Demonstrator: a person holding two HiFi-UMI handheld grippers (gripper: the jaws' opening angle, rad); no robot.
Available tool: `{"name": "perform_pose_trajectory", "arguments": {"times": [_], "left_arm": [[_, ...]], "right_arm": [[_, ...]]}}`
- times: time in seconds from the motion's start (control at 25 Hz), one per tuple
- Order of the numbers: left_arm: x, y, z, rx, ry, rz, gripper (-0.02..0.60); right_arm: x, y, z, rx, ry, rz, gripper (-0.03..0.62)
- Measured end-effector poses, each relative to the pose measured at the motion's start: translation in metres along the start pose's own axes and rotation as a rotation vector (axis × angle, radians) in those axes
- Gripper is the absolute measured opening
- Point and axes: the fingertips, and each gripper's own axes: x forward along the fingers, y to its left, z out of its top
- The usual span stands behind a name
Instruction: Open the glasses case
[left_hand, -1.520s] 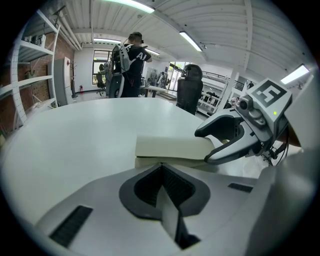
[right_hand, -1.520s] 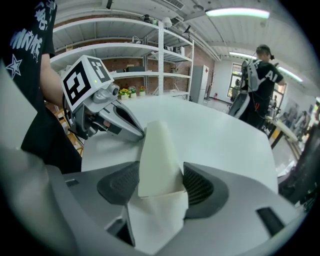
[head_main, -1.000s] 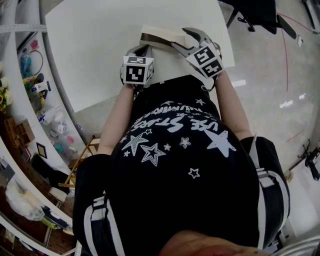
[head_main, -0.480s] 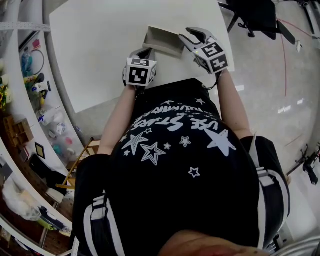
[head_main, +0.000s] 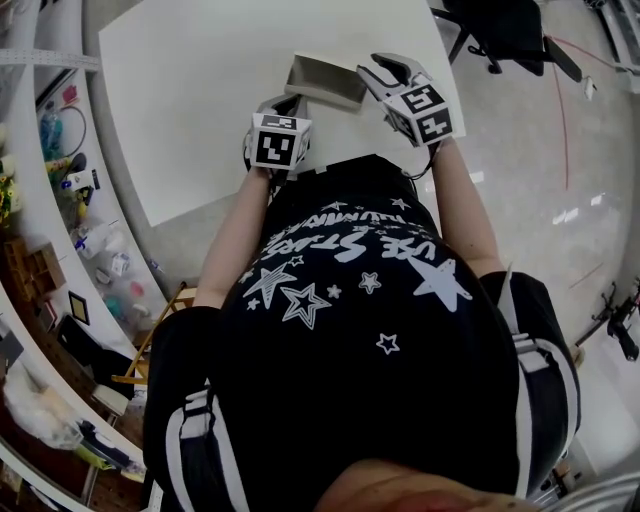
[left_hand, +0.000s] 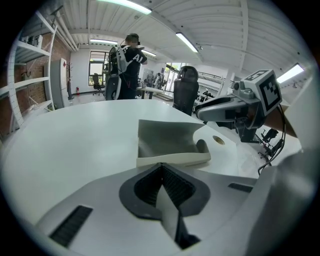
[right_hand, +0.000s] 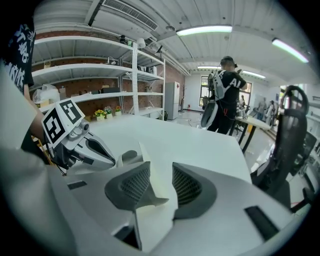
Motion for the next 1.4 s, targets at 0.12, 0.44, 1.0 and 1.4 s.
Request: {"name": "perform_pose_trajectory", "arguments": {"times": [0.12,0.44,1.0,1.4], "left_arm": [[-0.013,0.000,0.007,0.000,-0.047,-0.007,0.012],[-0.055,-0.009,0.009,-0.028,-0.135,-0.022,0.012],[-0.102,-0.087,-0.001,-0.054,-0.229,-0.039,0.012],[-0.129,-0.193,-0.017,-0.034,-0.307,-0.032,0.012]], "right_arm": [[-0.013,0.005,0.003,-0.009,-0.023,-0.045,0.143],[-0.059,0.031,-0.003,0.031,-0.117,-0.110,0.143],[-0.107,0.063,-0.032,0.120,-0.183,-0.044,0.075],[-0.191,0.078,-0.085,0.099,-0.224,-0.017,0.054]]}}
